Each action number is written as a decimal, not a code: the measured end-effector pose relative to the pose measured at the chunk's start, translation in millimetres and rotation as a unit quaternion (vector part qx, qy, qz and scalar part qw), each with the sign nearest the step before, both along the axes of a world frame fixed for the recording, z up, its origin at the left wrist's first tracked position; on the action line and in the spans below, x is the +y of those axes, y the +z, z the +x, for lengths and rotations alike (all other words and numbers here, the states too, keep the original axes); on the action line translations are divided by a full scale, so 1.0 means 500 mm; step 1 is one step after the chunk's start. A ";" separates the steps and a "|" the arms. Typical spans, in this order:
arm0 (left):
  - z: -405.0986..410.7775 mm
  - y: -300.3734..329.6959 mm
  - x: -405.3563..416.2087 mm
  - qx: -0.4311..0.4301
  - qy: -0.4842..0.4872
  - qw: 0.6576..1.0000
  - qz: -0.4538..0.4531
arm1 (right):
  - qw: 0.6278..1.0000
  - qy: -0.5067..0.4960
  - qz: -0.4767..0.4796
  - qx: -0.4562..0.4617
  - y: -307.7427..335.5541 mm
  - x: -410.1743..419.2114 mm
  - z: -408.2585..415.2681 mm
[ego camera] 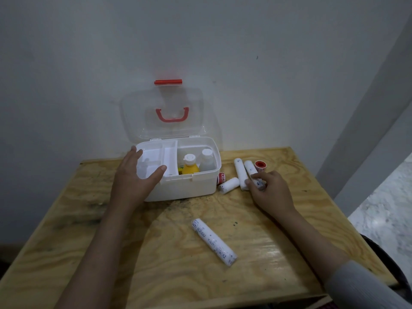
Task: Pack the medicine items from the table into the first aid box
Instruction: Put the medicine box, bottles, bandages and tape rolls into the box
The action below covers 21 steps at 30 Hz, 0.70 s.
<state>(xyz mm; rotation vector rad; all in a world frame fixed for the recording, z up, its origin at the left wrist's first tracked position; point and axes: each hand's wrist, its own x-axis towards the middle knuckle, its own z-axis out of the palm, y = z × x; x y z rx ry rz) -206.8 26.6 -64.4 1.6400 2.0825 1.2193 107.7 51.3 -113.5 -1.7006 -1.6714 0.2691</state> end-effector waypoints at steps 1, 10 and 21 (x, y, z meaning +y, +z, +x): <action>0.001 0.000 0.000 0.000 0.000 1.000 -0.001 | 1.000 -0.008 -0.002 -0.007 0.000 0.000 -0.005; 0.001 0.003 -0.003 -0.002 -0.006 1.000 0.010 | 0.999 -0.005 0.012 -0.037 -0.003 0.003 -0.031; 0.002 0.004 -0.006 0.001 -0.006 1.000 0.008 | 0.998 0.015 0.047 -0.046 -0.013 0.003 -0.029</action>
